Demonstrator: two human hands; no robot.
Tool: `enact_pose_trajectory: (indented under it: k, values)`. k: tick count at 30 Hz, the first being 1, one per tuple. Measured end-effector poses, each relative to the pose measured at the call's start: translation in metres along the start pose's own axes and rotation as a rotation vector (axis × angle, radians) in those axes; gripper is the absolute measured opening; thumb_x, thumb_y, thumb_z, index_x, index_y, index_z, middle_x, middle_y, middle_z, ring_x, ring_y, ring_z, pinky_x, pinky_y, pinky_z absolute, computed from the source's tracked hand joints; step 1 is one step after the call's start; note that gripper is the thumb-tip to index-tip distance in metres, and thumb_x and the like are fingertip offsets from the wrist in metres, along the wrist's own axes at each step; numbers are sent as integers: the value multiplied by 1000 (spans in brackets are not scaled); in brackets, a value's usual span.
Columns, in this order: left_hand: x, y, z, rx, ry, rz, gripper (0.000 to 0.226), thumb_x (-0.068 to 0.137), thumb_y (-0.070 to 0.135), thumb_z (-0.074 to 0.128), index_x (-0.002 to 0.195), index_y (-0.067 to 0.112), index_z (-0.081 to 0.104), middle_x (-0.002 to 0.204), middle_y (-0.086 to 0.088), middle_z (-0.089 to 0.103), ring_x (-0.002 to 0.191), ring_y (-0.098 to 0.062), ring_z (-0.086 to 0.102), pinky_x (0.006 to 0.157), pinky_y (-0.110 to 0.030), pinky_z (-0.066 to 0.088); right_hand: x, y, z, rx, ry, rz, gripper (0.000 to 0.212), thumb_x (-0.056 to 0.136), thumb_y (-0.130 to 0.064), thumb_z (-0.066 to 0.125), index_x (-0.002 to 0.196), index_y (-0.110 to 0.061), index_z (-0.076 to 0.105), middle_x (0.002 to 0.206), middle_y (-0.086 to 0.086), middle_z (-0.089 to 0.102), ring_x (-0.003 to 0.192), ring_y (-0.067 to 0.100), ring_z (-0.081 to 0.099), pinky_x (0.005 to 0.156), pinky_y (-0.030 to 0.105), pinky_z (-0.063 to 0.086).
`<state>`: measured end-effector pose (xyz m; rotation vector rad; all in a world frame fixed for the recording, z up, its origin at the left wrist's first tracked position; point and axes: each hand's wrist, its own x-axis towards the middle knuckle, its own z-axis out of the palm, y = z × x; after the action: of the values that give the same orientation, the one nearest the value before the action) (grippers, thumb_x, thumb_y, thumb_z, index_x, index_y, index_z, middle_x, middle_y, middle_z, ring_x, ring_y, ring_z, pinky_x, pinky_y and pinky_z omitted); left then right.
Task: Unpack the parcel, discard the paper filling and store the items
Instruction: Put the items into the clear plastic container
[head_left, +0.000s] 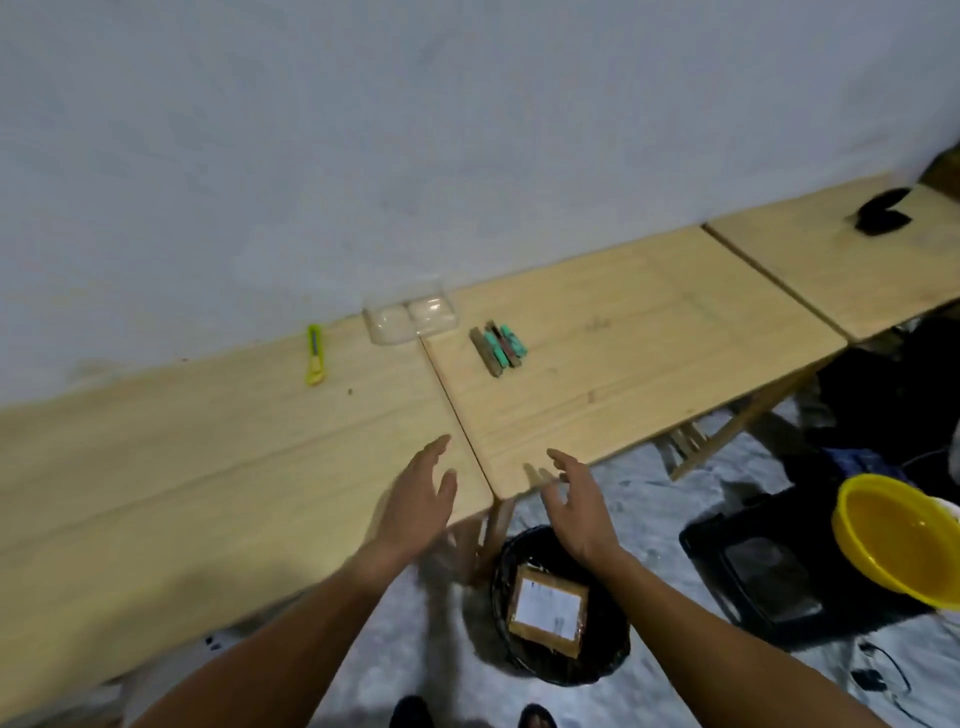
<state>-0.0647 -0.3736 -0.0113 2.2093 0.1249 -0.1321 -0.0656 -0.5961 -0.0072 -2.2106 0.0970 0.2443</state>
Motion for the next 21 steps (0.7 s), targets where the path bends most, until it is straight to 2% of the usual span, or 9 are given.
enact_pose_trajectory:
  k: [2,4,9,14,17,19,21]
  values:
    - [8,-21,-28,58,106,-66,52,98,27,49,148,22,35,151,-3,42,137,-21,41,114,-35,32,17,-20,12,-39,-12,-30,45,99,-26,48,143,-24,40,142,3,45,129,22,44,104,36,40]
    - [17,-39,-44,78,156,-140,56,97,25,50,149,16,32,154,-7,36,141,-24,35,116,-34,26,31,-31,20,-76,-12,-53,45,98,-24,50,142,-21,41,140,8,47,129,25,45,106,39,39]
    - [48,-90,-84,165,234,-313,64,98,30,48,153,10,22,160,-14,21,149,-28,15,122,-37,12,81,-69,42,-143,-25,-84,47,97,-25,52,142,-19,41,142,9,45,131,25,40,107,34,32]
    - [83,-118,-100,321,273,-382,68,96,33,53,152,10,24,160,-17,18,147,-40,14,117,-51,19,146,-83,59,-238,26,-100,50,95,-30,54,143,-21,40,147,9,41,133,27,37,107,45,38]
    - [105,-132,-101,349,298,-391,72,93,34,57,152,8,24,160,-18,16,147,-42,11,116,-57,15,184,-84,67,-331,64,-114,55,93,-34,54,144,-26,35,153,7,33,137,30,34,104,52,42]
    - [116,-142,-101,395,287,-420,75,94,44,51,154,11,18,162,-16,11,149,-39,7,117,-57,9,204,-84,70,-379,86,-109,56,93,-35,53,145,-25,33,155,9,29,141,31,28,106,53,37]
    - [126,-152,-99,432,270,-453,81,89,58,36,154,12,17,162,-14,10,149,-37,7,117,-57,6,221,-81,70,-440,96,-95,56,93,-37,51,144,-22,33,156,12,26,143,33,21,111,54,28]
